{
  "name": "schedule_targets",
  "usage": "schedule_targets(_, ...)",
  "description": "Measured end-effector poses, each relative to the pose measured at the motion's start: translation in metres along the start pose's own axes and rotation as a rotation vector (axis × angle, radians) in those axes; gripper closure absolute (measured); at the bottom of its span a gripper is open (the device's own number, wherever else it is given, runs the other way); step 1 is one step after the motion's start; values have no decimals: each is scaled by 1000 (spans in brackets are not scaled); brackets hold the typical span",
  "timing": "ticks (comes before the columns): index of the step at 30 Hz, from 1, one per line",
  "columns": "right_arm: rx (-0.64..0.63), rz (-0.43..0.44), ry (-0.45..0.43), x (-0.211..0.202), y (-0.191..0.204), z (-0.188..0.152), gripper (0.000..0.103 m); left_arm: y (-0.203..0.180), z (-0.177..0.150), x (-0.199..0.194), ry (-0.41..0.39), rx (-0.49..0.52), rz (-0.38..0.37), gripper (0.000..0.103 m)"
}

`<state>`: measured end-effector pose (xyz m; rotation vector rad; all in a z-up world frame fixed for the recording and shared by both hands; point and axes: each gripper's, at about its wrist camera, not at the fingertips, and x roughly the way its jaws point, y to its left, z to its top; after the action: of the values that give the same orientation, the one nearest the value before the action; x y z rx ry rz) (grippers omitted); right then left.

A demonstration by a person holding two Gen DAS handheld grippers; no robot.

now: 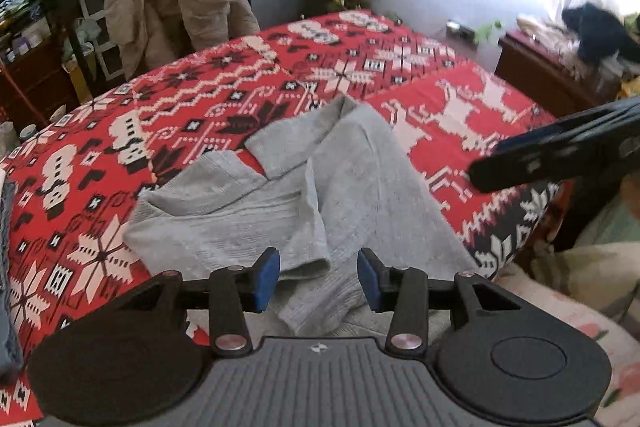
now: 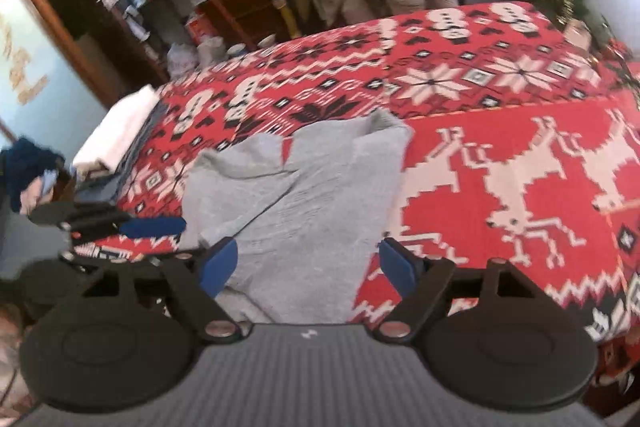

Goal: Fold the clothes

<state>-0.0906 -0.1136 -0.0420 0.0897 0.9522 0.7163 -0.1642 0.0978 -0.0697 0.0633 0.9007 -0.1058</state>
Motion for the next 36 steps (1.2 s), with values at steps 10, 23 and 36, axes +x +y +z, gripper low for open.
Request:
schedule_targets(10, 50, -3, 23, 4, -11, -10, 22, 58, 10, -1, -17, -294, 67, 101)
schedule_targets(23, -32, -57, 5, 25, 4, -1, 22, 103, 7, 48, 47, -436, 60, 101)
schedule_targets(36, -268, -114, -55, 30, 38, -1, 1, 83, -14, -16, -54, -330, -51, 69)
